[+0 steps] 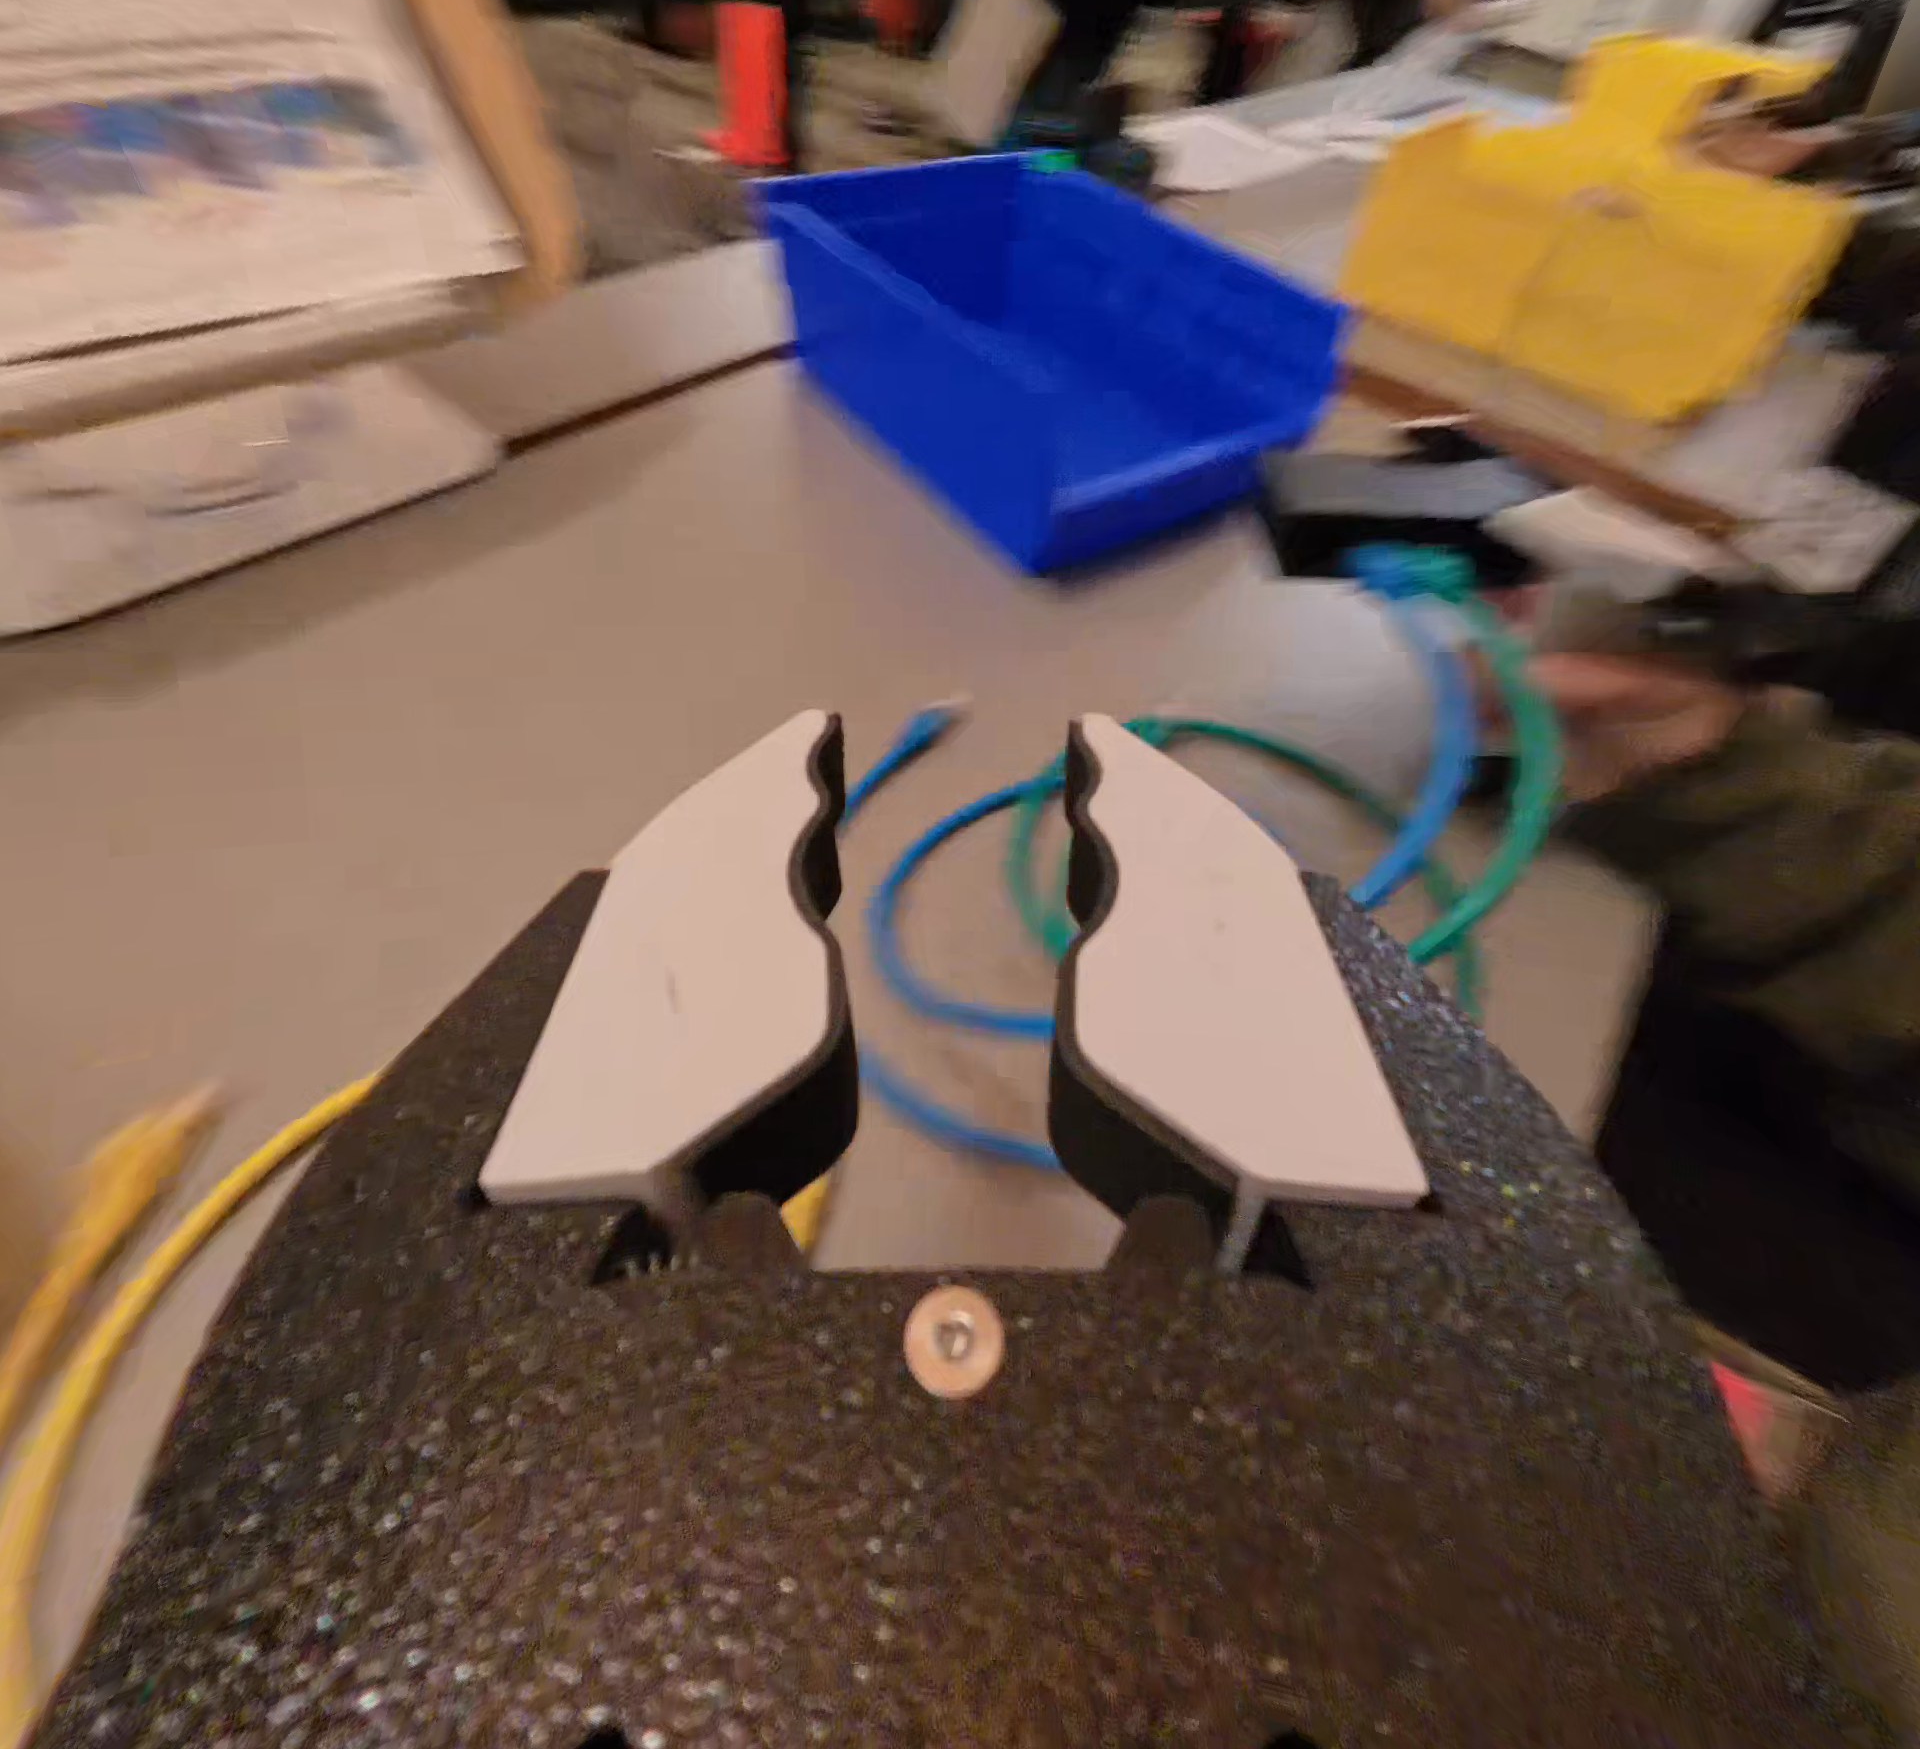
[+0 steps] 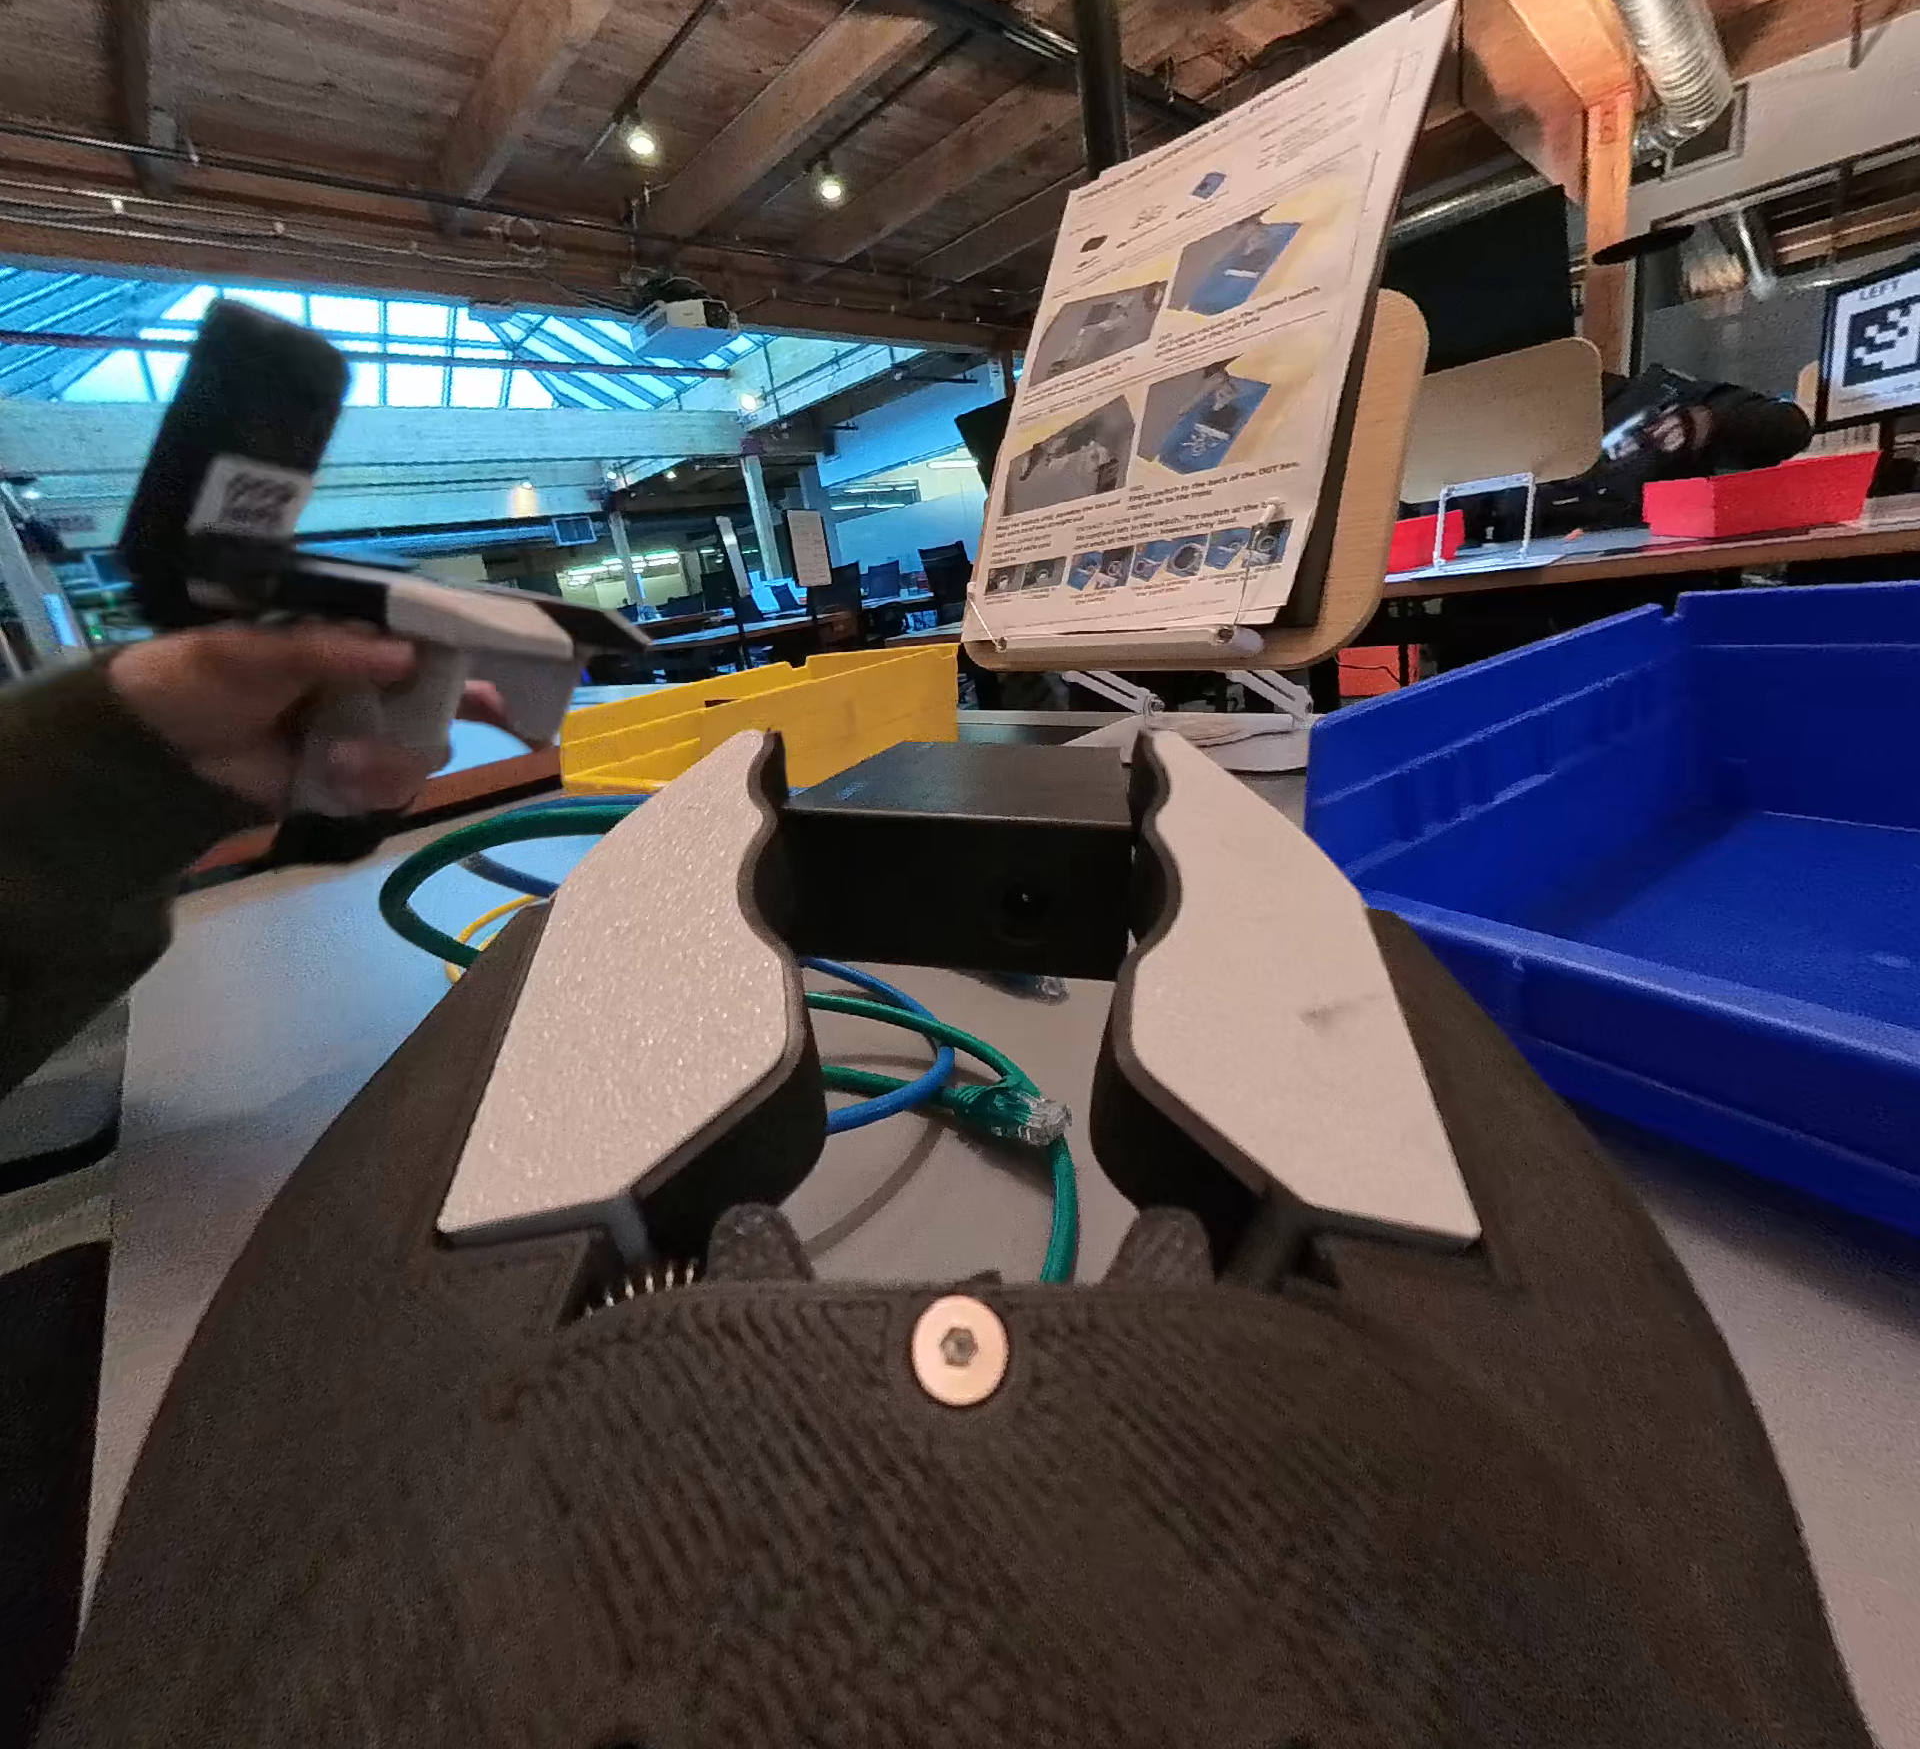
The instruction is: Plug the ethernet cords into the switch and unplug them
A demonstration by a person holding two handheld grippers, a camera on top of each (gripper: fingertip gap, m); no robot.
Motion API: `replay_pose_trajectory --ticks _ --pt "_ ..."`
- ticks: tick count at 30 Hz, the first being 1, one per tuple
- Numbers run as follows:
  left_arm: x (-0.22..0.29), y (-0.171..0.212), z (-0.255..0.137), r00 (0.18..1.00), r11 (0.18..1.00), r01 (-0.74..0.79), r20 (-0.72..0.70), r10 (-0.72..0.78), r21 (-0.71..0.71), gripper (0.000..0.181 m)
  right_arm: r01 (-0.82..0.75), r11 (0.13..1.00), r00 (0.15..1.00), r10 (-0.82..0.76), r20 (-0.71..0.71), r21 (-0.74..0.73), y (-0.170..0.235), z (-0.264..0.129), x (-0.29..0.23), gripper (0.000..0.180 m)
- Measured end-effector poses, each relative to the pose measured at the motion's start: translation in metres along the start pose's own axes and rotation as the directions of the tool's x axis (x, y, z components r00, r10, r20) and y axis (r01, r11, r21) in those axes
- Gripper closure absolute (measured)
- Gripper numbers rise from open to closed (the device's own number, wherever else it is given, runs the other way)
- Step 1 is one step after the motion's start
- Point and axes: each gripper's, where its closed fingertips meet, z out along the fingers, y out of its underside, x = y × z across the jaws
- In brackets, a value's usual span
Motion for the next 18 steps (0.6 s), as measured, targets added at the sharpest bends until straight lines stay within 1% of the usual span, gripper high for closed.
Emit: replay_pose_trajectory --ticks 1,2,3,4,6,7,9,10,12,13,14,16,18 --pt "0.022 -0.003 0.017 0.989 0.997 0.053 -0.135 -0.060 -0.055 0.131 0.006 1.000 1.000 -0.006 0.014 -0.001 0.000 0.000 -0.003 0.116" --pt "0.042 -0.003 0.035 0.950 0.982 0.122 -0.270 -0.157 -0.144 0.121 0.013 1.000 1.000 -0.013 0.025 -0.004 0.001 0.001 -0.005 0.116" --pt "0.057 -0.001 0.051 0.885 0.951 0.187 -0.379 -0.271 -0.245 0.111 0.020 1.000 0.999 -0.020 0.032 -0.005 0.001 0.001 -0.006 0.116" --pt "0.066 0.001 0.068 0.814 0.911 0.237 -0.441 -0.376 -0.339 0.101 0.026 1.000 0.999 -0.026 0.041 -0.004 0.001 0.001 -0.008 0.116" --pt "0.071 0.016 0.099 0.699 0.817 0.259 -0.484 -0.526 -0.515 0.095 0.039 0.999 0.997 -0.039 0.069 -0.002 0.001 0.000 -0.013 0.116" --pt "0.076 0.025 0.109 0.625 0.756 0.260 -0.492 -0.606 -0.601 0.095 0.046 0.999 0.996 -0.046 0.075 -0.005 0.001 0.000 -0.014 0.116" --pt "0.094 0.029 0.118 0.408 0.619 0.271 -0.494 -0.768 -0.737 0.095 0.062 0.998 0.993 -0.060 0.101 -0.014 0.003 0.001 -0.019 0.116" --pt "0.103 0.029 0.119 0.315 0.579 0.261 -0.499 -0.807 -0.772 0.099 0.073 0.997 0.991 -0.070 0.112 -0.020 0.004 0.002 -0.022 0.116" --pt "0.116 0.028 0.119 0.202 0.561 0.222 -0.525 -0.827 -0.798 0.116 0.088 0.995 0.990 -0.083 0.113 -0.036 0.006 0.003 -0.023 0.116" --pt "0.122 0.024 0.116 0.144 0.563 0.206 -0.544 -0.827 -0.801 0.130 0.089 0.995 0.991 -0.083 0.107 -0.045 0.008 0.004 -0.022 0.116" --pt "0.124 0.020 0.117 0.116 0.561 0.214 -0.549 -0.828 -0.800 0.146 0.086 0.996 0.992 -0.083 0.094 -0.036 0.006 0.004 -0.020 0.116" --pt "0.122 0.015 0.121 0.124 0.526 0.253 -0.512 -0.850 -0.812 0.148 0.064 0.997 0.996 -0.061 0.070 -0.043 0.007 0.005 -0.015 0.116" --pt "0.118 0.012 0.123 0.173 0.492 0.270 -0.461 -0.871 -0.828 0.149 0.067 0.996 0.997 -0.065 0.038 -0.066 0.009 0.007 -0.012 0.117"
